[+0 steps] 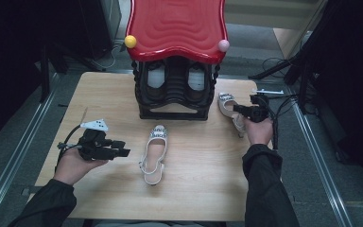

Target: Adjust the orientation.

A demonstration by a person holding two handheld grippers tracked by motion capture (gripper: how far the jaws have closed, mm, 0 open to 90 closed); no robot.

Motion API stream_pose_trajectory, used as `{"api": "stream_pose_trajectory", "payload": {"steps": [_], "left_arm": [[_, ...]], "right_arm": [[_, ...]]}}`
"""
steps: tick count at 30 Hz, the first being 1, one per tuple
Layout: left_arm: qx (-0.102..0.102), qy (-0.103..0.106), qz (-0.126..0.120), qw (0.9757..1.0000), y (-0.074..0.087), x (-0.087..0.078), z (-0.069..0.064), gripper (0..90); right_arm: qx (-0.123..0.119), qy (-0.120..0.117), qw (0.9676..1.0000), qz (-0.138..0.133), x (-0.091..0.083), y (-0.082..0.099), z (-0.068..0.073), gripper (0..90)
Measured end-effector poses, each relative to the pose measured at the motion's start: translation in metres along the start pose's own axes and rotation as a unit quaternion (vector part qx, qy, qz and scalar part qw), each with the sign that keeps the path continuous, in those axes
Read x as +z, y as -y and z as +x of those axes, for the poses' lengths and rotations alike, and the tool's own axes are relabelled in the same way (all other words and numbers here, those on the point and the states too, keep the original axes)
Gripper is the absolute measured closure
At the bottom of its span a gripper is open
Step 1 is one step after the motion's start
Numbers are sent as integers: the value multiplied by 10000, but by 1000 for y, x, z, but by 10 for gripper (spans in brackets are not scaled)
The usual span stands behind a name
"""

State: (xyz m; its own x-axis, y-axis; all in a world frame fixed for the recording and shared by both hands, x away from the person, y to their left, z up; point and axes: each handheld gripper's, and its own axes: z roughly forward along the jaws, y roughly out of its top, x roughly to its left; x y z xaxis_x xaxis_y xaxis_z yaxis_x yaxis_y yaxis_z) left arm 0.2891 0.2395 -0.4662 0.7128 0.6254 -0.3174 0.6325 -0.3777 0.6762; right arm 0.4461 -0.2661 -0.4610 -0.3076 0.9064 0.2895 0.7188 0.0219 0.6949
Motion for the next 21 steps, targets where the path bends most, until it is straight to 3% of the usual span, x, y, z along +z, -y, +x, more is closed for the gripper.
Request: {"api": "stream_pose_trajectory", "payload": {"steps": [9, 21], "left_arm": [[-56, -49, -12, 10000, 5, -4, 0, 538], [-211, -66, -86, 9997, 15, -8, -1, 517]], "right_arm": [[-116, 226, 9994, 222, 19, 5, 4, 781], [22, 318, 9985, 455, 37, 9, 1, 840]]}}
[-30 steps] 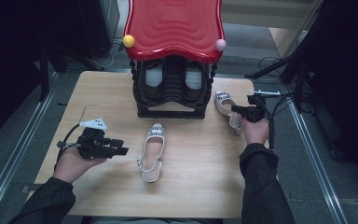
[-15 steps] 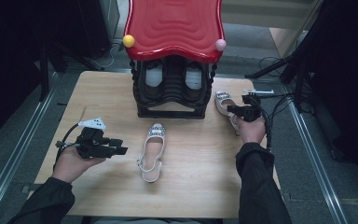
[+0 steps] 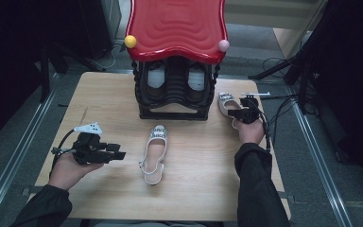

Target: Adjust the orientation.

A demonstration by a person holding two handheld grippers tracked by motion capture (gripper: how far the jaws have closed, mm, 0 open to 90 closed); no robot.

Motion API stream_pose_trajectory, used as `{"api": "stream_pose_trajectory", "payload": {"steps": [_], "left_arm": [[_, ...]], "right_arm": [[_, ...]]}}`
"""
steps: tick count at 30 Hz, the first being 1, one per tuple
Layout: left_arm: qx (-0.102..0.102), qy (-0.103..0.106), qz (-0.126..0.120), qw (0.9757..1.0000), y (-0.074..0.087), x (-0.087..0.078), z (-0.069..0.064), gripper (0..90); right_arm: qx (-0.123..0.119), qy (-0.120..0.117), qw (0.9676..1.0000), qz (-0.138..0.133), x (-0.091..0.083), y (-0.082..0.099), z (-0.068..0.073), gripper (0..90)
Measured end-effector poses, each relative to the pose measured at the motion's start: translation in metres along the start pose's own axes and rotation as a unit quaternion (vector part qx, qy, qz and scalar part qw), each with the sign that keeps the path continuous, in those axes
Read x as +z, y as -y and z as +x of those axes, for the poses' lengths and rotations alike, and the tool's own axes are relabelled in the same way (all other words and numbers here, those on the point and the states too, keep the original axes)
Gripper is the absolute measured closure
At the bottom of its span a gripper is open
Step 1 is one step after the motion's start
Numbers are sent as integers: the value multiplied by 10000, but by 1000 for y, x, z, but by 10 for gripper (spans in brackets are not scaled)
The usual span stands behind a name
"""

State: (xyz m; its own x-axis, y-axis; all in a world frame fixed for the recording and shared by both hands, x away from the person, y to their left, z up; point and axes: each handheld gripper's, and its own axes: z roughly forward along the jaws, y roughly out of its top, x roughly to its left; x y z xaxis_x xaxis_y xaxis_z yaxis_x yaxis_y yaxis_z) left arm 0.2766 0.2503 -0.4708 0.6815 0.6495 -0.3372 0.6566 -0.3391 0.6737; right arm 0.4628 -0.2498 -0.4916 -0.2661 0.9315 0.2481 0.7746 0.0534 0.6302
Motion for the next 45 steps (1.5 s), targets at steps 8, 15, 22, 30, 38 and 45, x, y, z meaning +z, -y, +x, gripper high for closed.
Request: {"api": "stream_pose_trajectory", "payload": {"steps": [8, 15, 22, 30, 38, 45], "left_arm": [[-139, 43, -34, 9999, 2, -1, 3, 463], [-132, 56, -14, 9999, 0, 1, 4, 440], [-89, 114, 35, 9999, -3, 4, 3, 430], [-67, 195, 100, 9997, -7, 9, 4, 410], [13, 227, 144, 9996, -12, 14, 5, 396], [81, 294, 149, 9994, -18, 17, 6, 390]], "right_arm": [[82, 5, 10000, 45, -3, -1, 0, 884], [204, -54, 9997, -140, -23, -8, -2, 887], [316, -201, 9991, -223, -37, -8, -3, 887], [401, -448, 9976, -331, -57, -4, 9, 887], [330, -683, 9963, -400, -74, 10, 21, 886], [159, -708, 9969, -288, -81, 23, 36, 886]]}}
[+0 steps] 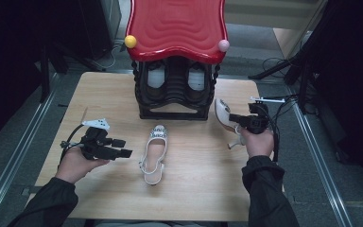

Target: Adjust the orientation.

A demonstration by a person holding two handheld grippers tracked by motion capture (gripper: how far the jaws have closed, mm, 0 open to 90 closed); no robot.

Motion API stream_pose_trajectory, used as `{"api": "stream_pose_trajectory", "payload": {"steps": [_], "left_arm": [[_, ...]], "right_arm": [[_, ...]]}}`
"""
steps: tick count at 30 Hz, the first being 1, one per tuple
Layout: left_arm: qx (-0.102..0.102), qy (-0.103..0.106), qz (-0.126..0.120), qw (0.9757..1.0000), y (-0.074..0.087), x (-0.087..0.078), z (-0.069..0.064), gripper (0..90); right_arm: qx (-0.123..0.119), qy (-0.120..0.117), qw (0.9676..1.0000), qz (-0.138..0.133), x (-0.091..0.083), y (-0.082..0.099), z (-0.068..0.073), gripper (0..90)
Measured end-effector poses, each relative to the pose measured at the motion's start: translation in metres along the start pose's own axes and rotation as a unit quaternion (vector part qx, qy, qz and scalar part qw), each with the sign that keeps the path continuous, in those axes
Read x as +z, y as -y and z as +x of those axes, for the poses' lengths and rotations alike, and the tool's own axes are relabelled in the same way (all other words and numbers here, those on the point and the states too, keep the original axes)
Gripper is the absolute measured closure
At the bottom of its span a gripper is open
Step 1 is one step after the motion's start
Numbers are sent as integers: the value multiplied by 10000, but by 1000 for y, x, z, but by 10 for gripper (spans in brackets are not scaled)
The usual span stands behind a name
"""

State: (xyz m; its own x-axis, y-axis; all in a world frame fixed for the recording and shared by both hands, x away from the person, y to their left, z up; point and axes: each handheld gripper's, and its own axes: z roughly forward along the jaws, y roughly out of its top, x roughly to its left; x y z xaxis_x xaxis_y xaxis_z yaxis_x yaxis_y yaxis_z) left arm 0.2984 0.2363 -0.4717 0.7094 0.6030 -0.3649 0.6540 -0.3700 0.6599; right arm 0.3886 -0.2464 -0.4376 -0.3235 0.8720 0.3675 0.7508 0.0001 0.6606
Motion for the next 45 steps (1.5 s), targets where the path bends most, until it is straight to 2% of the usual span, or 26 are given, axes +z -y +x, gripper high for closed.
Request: {"api": "stream_pose_trajectory", "payload": {"steps": [8, 15, 21, 27, 41, 45], "left_arm": [[39, 34, 30, 10000, -6, 6, 2, 376], [78, 17, 29, 10000, -11, 7, 3, 372], [88, 1, -50, 9999, -15, 7, 5, 372], [131, 10, -9, 9999, -17, 8, 4, 373], [196, -53, -31, 9998, -17, 12, 0, 374], [139, 100, -63, 9998, -15, 14, -1, 372]], "right_arm": [[-47, -67, 9999, 87, -9, 18, 9, 886], [-61, -166, 9998, 46, -19, 33, 16, 886], [-78, -218, 9997, 106, -27, 50, 25, 885], [-129, -297, 9993, 166, -30, 57, 33, 886], [-390, -604, 9968, 347, -17, 65, 65, 885], [-451, -687, 9957, 424, -7, 65, 74, 885]]}}
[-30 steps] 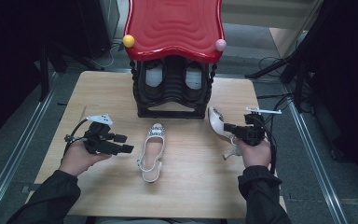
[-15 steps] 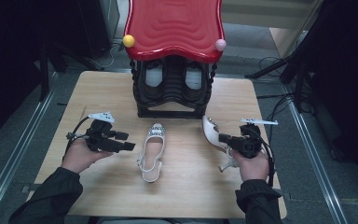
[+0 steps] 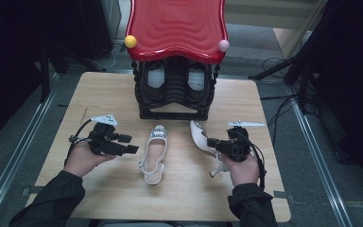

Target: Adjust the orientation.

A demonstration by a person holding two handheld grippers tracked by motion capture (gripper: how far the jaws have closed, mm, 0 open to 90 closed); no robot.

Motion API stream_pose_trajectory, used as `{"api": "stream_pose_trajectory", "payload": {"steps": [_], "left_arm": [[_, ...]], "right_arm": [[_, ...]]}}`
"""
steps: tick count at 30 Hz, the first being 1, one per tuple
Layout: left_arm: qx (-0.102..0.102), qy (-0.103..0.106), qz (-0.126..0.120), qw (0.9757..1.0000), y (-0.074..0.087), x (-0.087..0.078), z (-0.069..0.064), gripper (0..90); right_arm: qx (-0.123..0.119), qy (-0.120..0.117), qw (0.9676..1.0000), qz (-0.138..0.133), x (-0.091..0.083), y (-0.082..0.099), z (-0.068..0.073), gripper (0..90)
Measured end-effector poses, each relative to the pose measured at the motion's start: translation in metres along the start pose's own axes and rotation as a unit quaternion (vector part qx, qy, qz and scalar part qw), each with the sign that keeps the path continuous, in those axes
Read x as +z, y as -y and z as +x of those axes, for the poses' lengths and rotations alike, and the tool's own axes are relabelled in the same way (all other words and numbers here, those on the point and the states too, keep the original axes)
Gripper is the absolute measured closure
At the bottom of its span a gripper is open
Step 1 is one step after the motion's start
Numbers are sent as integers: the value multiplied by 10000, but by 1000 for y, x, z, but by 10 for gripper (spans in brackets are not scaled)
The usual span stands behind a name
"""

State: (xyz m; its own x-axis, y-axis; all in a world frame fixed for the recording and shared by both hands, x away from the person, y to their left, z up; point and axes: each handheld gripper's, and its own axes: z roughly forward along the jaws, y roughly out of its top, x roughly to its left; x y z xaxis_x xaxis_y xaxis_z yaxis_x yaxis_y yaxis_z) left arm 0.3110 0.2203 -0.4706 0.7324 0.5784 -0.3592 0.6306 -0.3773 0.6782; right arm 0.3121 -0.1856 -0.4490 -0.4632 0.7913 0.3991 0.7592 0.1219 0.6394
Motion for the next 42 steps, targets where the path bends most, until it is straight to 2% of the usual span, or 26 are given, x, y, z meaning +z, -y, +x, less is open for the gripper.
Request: {"api": "stream_pose_trajectory", "payload": {"steps": [12, 13, 16, 18, 20, 26, 30, 34, 39, 41, 42], "left_arm": [[14, -45, 17, 10000, 7, -1, -4, 367], [39, -52, 30, 10000, 7, -1, -4, 367], [14, -64, 23, 10000, 9, -1, -5, 367], [34, -81, 33, 10000, 9, -1, -6, 368], [59, -47, 36, 10000, 10, -1, -6, 374], [131, -58, 52, 9999, 11, 1, -7, 388], [253, -153, 13, 9996, 11, 2, -8, 459], [199, -145, 18, 9997, 11, 3, -7, 553], [250, -201, 24, 9995, 12, 5, -7, 616], [185, -220, -19, 9996, 11, 5, -6, 626], [79, -201, -45, 9998, 11, 6, -5, 628]], "right_arm": [[-249, -17, 9994, 253, 36, -4, 13, 885], [-228, -95, 9994, 250, 38, -4, 14, 885], [-282, -83, 9992, 277, 41, -3, 18, 885], [-217, -203, 9990, 337, 44, -1, 20, 885], [-289, -256, 9983, 434, 49, 1, 25, 885], [-369, -279, 9973, 567, 60, 6, 35, 884], [-409, -255, 9970, 602, 67, 8, 40, 884], [-411, -268, 9966, 665, 74, 12, 46, 883], [-470, -265, 9961, 697, 83, 14, 54, 881], [-494, -255, 9960, 703, 85, 15, 57, 881], [-488, -269, 9959, 711, 86, 15, 58, 881]]}}
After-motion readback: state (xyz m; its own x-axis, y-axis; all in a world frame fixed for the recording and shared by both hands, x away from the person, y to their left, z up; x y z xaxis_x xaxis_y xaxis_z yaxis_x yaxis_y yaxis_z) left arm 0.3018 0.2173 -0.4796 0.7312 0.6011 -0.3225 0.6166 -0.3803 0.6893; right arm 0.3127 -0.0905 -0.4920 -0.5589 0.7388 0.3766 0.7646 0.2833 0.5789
